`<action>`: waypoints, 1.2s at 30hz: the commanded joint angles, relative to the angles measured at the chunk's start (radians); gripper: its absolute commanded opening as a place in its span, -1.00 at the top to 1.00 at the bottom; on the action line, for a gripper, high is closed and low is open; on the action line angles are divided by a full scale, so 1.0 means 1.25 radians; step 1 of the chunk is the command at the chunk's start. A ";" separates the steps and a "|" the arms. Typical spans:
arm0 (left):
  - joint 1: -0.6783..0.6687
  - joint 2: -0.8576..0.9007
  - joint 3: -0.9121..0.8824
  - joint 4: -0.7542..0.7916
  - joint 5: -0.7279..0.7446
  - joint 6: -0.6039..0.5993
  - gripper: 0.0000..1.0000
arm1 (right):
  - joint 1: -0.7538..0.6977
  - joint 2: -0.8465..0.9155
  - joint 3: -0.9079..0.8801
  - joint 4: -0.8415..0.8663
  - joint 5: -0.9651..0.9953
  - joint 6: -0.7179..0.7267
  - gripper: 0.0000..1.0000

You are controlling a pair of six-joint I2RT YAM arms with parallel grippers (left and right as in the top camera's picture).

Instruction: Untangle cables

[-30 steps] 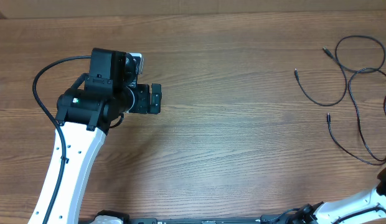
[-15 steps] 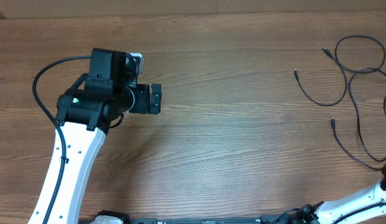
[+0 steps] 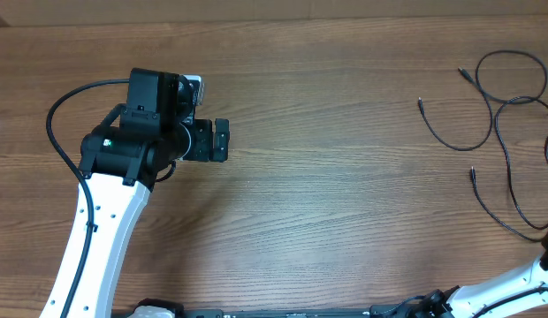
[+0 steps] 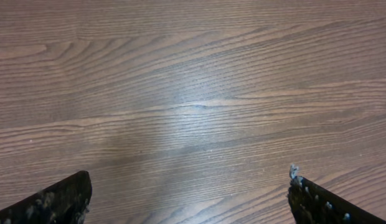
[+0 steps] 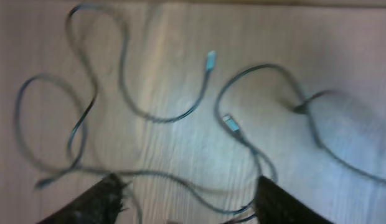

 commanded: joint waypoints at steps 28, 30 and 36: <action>0.003 0.006 0.016 0.001 -0.006 -0.005 -0.99 | 0.478 0.002 -0.001 -0.112 -0.189 -0.240 -1.00; 0.003 0.006 0.016 0.001 -0.006 -0.005 -0.99 | 0.524 0.002 -0.001 -0.116 -0.190 -0.240 -1.00; 0.003 0.006 0.016 0.001 -0.006 -0.005 -1.00 | 0.672 0.002 -0.001 -0.126 -0.190 -0.239 -1.00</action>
